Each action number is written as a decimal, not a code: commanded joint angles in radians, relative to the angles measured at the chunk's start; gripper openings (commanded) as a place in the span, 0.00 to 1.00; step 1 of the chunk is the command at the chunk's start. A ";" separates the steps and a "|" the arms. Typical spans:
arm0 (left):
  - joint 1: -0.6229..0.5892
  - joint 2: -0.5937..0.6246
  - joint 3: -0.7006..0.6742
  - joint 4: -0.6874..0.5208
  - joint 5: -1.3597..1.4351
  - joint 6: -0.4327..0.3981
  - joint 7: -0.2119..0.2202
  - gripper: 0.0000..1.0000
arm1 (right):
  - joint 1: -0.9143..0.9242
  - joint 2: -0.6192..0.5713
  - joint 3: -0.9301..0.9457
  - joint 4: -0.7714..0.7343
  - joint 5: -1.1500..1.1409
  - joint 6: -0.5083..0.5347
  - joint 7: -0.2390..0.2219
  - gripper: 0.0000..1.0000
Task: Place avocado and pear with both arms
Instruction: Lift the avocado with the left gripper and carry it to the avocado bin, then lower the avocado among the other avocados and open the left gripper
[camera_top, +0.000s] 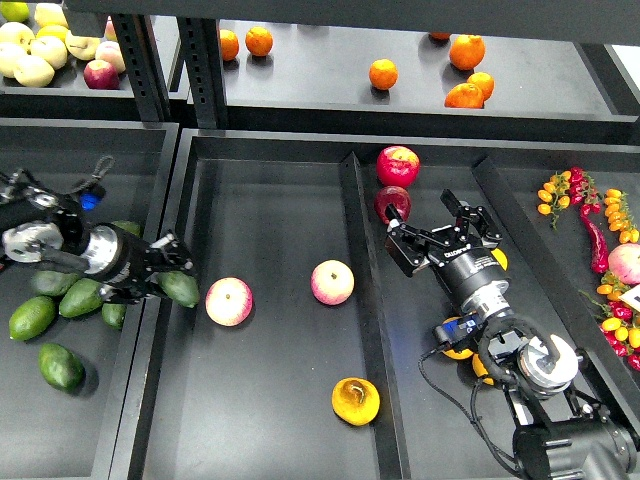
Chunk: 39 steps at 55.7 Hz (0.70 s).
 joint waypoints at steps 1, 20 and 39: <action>0.001 0.098 -0.009 0.021 0.000 0.000 0.000 0.32 | -0.001 0.000 -0.003 0.000 -0.001 0.003 0.000 1.00; 0.087 0.122 -0.092 0.199 0.000 0.000 0.000 0.33 | -0.003 0.000 -0.010 0.001 -0.001 0.005 0.000 1.00; 0.114 0.023 -0.096 0.288 0.003 0.000 0.000 0.38 | -0.010 0.000 -0.010 0.001 -0.001 0.005 0.000 1.00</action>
